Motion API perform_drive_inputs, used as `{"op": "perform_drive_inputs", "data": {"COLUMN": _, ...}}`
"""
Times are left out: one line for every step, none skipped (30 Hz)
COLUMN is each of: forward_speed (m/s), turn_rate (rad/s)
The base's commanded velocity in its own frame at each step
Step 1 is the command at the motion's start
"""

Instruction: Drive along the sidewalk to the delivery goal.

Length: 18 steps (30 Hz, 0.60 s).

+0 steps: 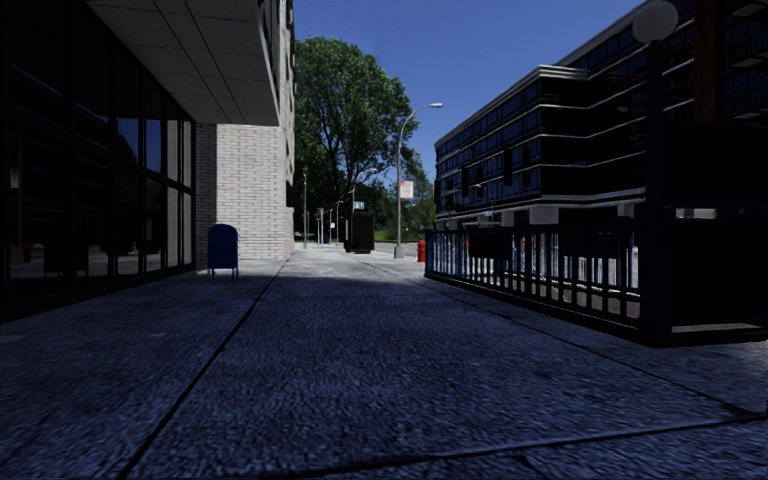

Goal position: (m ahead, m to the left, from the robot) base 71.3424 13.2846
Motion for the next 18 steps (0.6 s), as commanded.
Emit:
{"op": "perform_drive_inputs", "data": {"forward_speed": 2.0, "turn_rate": 0.0}}
{"op": "perform_drive_inputs", "data": {"forward_speed": 2.0, "turn_rate": 0.0}}
{"op": "perform_drive_inputs", "data": {"forward_speed": 2.0, "turn_rate": 0.0}}
{"op": "perform_drive_inputs", "data": {"forward_speed": 2.0, "turn_rate": 0.0}}
{"op": "perform_drive_inputs", "data": {"forward_speed": 2.0, "turn_rate": 0.0}}
{"op": "perform_drive_inputs", "data": {"forward_speed": 2.0, "turn_rate": 0.0}}
{"op": "perform_drive_inputs", "data": {"forward_speed": 2.0, "turn_rate": 0.0}}
{"op": "perform_drive_inputs", "data": {"forward_speed": 2.0, "turn_rate": 0.0}}
{"op": "perform_drive_inputs", "data": {"forward_speed": 2.0, "turn_rate": 0.0}}
{"op": "perform_drive_inputs", "data": {"forward_speed": 2.0, "turn_rate": 0.0}}
{"op": "perform_drive_inputs", "data": {"forward_speed": 2.0, "turn_rate": 0.0}}
{"op": "perform_drive_inputs", "data": {"forward_speed": 2.0, "turn_rate": 0.0}}
{"op": "perform_drive_inputs", "data": {"forward_speed": 2.0, "turn_rate": 0.0}}
{"op": "perform_drive_inputs", "data": {"forward_speed": 2.0, "turn_rate": 0.0}}
{"op": "perform_drive_inputs", "data": {"forward_speed": 2.0, "turn_rate": 0.0}}
{"op": "perform_drive_inputs", "data": {"forward_speed": 2.0, "turn_rate": 0.0}}
{"op": "perform_drive_inputs", "data": {"forward_speed": 2.0, "turn_rate": 0.0}}
{"op": "perform_drive_inputs", "data": {"forward_speed": 2.0, "turn_rate": 0.0}}
